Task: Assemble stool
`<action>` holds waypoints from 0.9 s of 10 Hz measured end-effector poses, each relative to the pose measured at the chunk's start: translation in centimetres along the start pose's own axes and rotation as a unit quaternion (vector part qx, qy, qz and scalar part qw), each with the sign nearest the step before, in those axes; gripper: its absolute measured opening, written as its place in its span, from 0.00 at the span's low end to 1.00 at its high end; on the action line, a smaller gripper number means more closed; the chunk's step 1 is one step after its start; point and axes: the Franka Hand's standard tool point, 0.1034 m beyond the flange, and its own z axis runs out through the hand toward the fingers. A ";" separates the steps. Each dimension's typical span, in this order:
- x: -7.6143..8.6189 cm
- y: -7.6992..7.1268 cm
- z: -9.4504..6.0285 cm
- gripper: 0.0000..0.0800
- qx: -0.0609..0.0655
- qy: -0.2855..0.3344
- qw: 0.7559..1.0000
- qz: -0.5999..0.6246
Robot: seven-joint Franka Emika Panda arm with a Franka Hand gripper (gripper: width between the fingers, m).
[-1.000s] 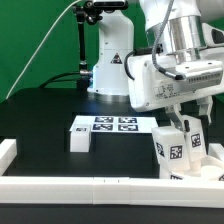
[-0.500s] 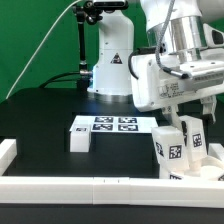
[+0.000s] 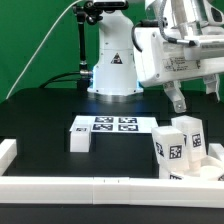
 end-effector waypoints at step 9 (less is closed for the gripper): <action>0.0 -0.8 -0.1 0.81 -0.056 0.010 0.891 -0.451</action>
Offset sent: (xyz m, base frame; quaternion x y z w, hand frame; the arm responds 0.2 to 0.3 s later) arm 0.0095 0.0046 0.0121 -0.0603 -0.0174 -0.3840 0.9212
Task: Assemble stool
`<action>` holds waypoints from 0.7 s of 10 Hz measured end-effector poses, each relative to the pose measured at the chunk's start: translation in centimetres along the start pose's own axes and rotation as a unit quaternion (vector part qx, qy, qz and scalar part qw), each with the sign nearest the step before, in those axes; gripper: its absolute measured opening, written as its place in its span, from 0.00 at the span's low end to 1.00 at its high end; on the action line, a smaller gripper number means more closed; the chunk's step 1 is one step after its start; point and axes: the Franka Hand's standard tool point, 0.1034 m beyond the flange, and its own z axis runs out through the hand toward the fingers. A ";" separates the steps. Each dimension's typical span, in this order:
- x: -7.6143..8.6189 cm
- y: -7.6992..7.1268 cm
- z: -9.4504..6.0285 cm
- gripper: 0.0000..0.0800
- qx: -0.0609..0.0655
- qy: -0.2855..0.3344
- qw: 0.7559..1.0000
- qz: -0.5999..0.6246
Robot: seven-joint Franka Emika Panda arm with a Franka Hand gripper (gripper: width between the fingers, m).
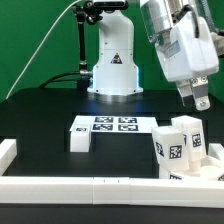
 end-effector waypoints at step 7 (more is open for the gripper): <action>0.3 -0.7 -0.4 0.81 -0.070 0.006 0.897 -0.436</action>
Offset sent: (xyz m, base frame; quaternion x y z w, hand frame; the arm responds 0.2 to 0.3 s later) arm 0.0207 0.0125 0.0018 -0.0323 -0.0730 -0.4239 0.9022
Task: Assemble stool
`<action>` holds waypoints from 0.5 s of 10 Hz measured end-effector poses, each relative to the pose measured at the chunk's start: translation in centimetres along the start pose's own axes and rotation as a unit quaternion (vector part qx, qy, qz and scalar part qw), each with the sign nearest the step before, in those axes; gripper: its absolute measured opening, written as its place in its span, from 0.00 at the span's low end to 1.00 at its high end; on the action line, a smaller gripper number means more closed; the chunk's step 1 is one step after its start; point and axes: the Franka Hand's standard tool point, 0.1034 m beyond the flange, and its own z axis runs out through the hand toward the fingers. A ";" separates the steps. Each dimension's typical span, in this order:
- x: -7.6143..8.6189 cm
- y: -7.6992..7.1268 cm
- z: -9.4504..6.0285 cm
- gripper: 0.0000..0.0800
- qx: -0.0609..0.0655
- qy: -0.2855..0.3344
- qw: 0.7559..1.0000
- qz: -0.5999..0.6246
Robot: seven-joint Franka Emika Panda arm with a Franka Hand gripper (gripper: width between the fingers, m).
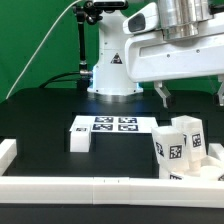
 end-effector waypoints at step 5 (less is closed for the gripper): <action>0.5 0.5 -0.2 0.81 -0.029 0.002 0.960 -0.279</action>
Offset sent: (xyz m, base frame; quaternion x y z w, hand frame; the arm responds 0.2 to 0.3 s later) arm 0.0048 0.0109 -0.0031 0.0322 -0.0411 -0.2358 0.9704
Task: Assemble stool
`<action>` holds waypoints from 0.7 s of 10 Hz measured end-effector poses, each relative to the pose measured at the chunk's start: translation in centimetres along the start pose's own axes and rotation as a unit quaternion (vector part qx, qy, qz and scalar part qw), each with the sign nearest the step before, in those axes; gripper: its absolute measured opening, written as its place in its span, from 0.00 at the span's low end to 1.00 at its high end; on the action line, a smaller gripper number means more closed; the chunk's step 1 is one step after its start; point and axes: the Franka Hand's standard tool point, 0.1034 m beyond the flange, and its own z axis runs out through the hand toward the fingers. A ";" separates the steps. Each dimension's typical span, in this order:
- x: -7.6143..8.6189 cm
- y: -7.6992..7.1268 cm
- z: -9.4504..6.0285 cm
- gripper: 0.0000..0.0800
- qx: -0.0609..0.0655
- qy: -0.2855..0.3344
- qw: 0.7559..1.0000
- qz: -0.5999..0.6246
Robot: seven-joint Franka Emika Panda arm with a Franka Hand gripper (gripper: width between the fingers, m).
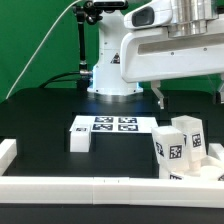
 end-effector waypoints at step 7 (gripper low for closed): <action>-0.8 -2.1 0.8 0.81 -0.008 -0.002 0.998 -0.067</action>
Offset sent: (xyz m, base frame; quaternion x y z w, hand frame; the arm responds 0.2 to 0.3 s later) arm -0.0108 0.0317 -0.0039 -0.0328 -0.0071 -0.0422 0.9985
